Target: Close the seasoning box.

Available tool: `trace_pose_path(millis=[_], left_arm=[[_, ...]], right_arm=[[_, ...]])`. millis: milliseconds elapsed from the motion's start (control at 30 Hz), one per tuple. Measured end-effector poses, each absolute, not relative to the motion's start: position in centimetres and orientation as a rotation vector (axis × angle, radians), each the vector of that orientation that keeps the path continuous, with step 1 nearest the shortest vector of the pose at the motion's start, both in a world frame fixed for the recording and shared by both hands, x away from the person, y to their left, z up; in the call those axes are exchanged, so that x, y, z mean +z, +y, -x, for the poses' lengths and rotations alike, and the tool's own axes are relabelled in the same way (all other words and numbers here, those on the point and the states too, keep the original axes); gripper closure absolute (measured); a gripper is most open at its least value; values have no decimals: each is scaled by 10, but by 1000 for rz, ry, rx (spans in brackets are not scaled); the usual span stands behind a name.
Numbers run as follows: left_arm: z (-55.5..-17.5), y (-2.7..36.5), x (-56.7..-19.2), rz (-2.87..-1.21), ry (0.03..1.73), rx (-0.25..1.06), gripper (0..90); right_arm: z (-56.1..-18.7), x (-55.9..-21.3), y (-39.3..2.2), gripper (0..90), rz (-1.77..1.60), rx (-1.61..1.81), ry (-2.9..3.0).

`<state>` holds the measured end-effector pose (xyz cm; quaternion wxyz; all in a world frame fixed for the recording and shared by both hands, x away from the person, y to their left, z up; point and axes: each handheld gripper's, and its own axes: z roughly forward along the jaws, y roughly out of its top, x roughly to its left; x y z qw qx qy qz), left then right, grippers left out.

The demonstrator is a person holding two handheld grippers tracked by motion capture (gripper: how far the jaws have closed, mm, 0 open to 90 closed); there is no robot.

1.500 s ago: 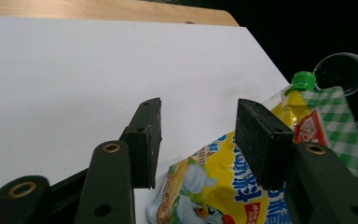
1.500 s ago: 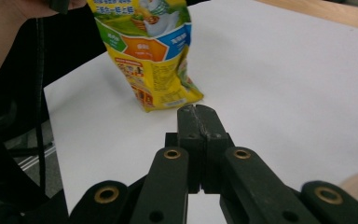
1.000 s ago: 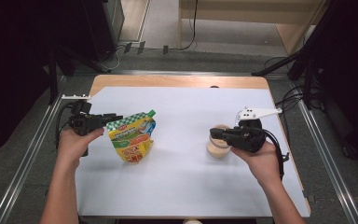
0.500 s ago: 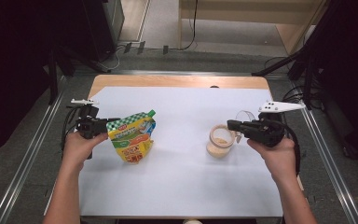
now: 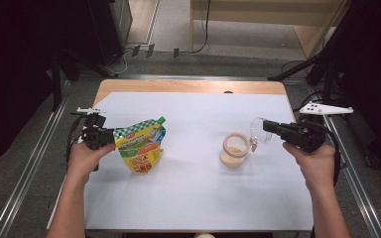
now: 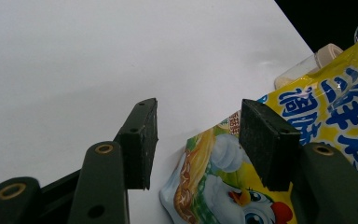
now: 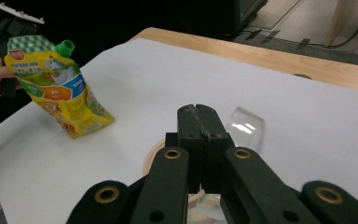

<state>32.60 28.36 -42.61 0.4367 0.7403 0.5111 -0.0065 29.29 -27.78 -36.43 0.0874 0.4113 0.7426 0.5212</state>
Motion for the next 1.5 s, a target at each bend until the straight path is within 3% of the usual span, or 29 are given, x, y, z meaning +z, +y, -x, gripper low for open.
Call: trace_pose_path(millis=[267, 533, 967, 1500], left_arm=[[-325, 285, -426, -1839, 1275, -12, 482], [-326, 285, -427, -1842, 1280, -10, 481], [-326, 283, -428, -1847, 1281, -8, 481], [-326, 284, -428, -1854, 1286, -7, 484]], right_arm=[[-295, -367, -302, 900, -1299, 1542, 2146], [-308, -398, -308, 900, -1407, 1449, 2143], [-319, -426, -285, 900, -1430, 1453, 2239], [-314, -424, -257, 900, -1322, 1455, 2314]])
